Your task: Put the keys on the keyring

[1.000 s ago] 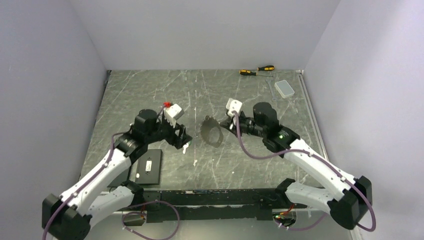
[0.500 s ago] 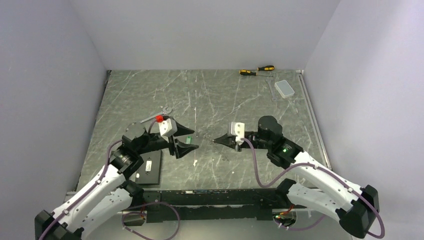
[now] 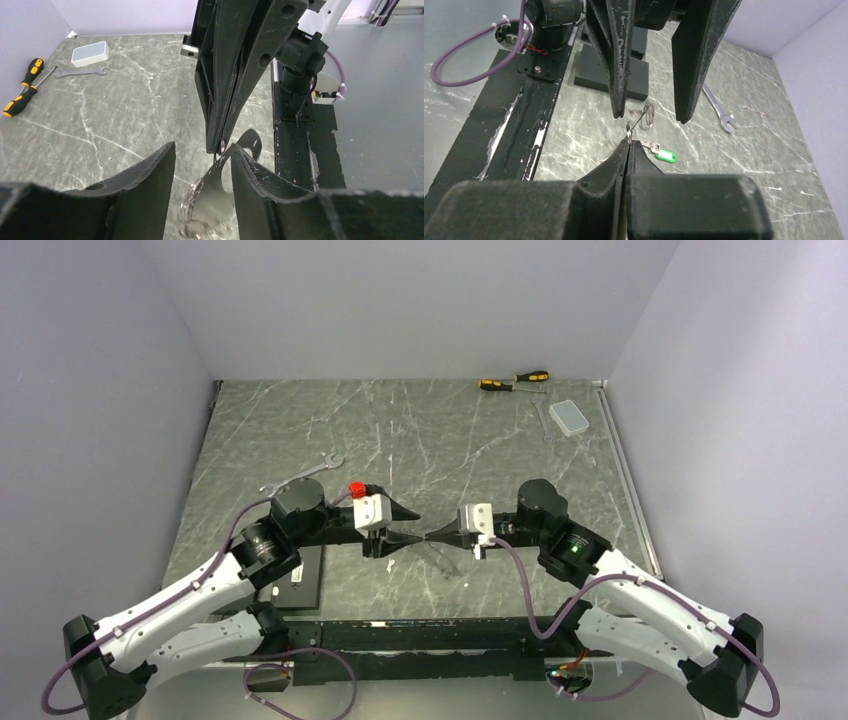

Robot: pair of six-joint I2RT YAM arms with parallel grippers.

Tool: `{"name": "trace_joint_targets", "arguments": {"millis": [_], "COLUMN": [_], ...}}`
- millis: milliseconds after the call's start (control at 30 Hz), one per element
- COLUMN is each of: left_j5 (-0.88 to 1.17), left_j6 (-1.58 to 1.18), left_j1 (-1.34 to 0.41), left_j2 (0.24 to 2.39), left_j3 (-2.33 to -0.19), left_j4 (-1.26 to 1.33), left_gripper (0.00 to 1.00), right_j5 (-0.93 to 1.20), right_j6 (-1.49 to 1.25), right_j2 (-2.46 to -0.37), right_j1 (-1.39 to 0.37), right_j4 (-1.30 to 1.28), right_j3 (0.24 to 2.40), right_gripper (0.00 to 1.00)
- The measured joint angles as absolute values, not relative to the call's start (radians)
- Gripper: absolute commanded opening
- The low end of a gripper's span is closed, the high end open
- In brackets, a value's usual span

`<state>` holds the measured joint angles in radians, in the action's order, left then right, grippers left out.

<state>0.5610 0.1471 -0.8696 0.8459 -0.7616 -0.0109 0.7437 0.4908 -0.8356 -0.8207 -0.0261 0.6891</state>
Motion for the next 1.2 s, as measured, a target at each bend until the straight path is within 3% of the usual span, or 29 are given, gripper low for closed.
{"name": "trace_joint_targets", "arguments": {"millis": [433, 1067, 1200], "left_j5": [0.458, 0.394, 0.394], "left_j6": [0.224, 0.228, 0.228], "left_j1": [-0.986, -1.026, -1.031], "left_j2": [0.881, 0.906, 0.908], "left_j3": [-0.870, -0.870, -0.870], "left_j4": [-0.189, -0.176, -0.168], "left_gripper": [0.33, 0.15, 0.06], "right_j5": [0.716, 0.716, 0.716], "right_j6": [0.509, 0.474, 0.453], "right_j2": [-0.767, -0.749, -0.749], "right_j1": [-0.826, -0.826, -0.826], "right_j4": [-0.059, -0.065, -0.059], "right_j3": [0.690, 0.690, 0.688], "right_gripper": [0.00, 0.00, 0.00]}}
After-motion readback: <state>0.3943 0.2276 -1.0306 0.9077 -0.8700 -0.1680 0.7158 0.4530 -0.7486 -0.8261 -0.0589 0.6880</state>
